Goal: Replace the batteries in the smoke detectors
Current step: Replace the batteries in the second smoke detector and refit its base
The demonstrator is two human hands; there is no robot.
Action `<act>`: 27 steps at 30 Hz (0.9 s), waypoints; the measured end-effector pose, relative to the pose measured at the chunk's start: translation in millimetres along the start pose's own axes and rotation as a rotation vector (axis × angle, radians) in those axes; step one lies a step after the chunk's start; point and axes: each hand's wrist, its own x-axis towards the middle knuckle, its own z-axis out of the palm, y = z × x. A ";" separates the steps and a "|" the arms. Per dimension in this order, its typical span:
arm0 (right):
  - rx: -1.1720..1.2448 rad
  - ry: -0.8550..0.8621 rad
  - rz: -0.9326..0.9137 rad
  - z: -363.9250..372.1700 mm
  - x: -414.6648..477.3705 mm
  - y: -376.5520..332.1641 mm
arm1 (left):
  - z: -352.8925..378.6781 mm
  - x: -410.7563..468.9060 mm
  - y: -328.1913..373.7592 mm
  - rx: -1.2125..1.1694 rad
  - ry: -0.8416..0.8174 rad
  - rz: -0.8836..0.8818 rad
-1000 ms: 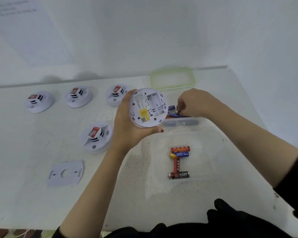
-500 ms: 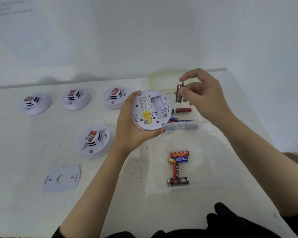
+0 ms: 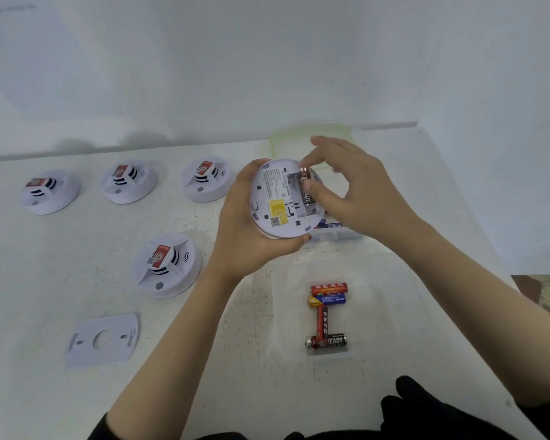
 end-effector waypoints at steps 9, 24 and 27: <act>0.024 -0.016 -0.019 -3.4 9.3 -1.3 | 6.6 8.5 9.2 -0.046 0.046 0.022; 0.641 0.030 0.439 1.2 14.6 -1.8 | 6.9 17.4 5.2 -0.062 -0.025 0.059; 0.700 0.010 0.493 -0.6 14.4 -3.1 | 5.3 16.0 1.7 -0.049 -0.049 0.067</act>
